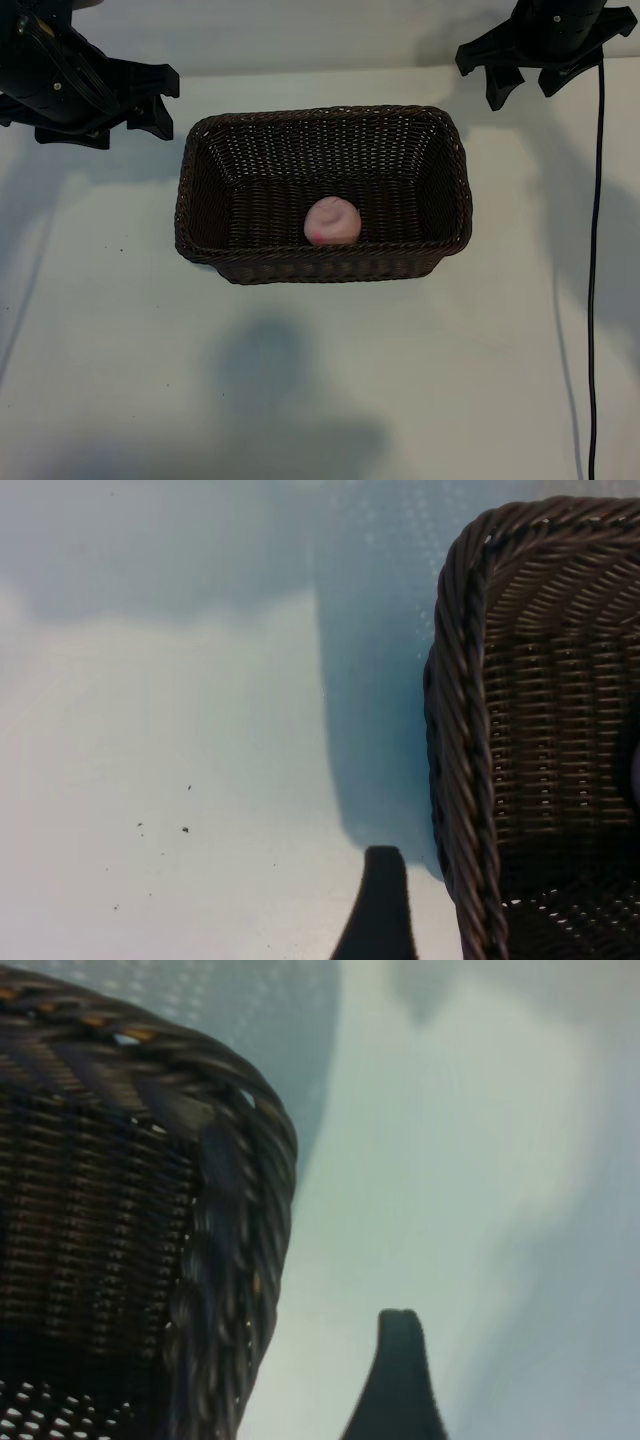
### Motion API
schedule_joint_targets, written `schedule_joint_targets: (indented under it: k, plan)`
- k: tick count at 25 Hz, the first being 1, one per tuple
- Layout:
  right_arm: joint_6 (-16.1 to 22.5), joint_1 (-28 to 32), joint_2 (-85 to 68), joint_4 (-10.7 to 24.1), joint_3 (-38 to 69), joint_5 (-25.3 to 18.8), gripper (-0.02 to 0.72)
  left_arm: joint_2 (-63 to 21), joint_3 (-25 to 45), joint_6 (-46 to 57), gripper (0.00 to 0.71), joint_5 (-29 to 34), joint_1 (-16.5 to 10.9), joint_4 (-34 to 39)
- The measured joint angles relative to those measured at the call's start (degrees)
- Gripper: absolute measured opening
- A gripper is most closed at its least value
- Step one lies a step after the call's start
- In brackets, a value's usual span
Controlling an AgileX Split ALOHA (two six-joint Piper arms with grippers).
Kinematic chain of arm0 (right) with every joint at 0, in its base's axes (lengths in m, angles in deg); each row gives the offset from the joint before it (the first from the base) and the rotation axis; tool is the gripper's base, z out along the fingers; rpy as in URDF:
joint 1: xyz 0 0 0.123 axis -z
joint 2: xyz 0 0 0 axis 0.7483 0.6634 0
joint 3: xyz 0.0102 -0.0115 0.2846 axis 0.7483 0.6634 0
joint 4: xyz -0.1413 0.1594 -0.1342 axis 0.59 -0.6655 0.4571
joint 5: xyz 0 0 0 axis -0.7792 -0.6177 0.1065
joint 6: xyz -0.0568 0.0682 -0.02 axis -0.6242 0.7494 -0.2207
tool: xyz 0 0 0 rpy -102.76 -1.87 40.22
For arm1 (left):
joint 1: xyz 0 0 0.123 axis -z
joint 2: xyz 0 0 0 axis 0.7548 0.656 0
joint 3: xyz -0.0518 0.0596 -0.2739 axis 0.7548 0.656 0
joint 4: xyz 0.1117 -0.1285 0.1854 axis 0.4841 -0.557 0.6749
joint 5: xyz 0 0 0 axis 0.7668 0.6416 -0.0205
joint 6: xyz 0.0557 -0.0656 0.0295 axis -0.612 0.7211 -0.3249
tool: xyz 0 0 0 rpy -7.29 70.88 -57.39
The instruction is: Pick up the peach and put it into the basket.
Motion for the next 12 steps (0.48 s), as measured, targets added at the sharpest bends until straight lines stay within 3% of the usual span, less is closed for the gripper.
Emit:
schedule_joint_targets:
  k: [12]
  plan:
    - [-0.2,-0.1,0.0,0.9,0.0,-0.2,0.557,0.0,0.0,0.0,0.599,0.0,0.0,0.0]
